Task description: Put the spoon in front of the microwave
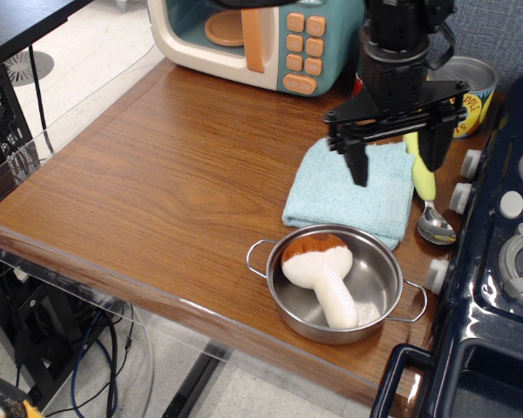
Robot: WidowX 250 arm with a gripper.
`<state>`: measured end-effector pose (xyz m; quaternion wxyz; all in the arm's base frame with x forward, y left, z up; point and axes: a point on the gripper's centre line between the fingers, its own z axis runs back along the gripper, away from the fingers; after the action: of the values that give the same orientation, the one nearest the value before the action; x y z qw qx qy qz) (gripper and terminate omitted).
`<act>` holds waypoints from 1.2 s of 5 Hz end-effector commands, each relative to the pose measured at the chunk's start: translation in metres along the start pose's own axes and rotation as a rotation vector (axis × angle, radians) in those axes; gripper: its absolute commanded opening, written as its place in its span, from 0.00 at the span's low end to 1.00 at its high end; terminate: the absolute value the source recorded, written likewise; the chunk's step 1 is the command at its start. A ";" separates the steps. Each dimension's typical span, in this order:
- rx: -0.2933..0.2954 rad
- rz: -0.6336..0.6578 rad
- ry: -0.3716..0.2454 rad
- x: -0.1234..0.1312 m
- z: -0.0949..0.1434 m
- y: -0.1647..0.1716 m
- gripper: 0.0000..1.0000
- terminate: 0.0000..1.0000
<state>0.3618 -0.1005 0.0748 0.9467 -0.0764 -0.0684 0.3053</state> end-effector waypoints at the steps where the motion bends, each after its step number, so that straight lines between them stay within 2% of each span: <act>1: -0.046 0.042 -0.054 0.044 -0.003 -0.034 1.00 0.00; 3: -0.024 0.033 -0.056 0.075 -0.023 -0.053 1.00 0.00; 4: 0.008 -0.007 -0.079 0.086 -0.028 -0.059 1.00 0.00; 6: 0.011 -0.088 -0.077 0.099 -0.041 -0.075 1.00 0.00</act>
<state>0.4773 -0.1061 0.0213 0.9621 -0.0338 -0.0610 0.2635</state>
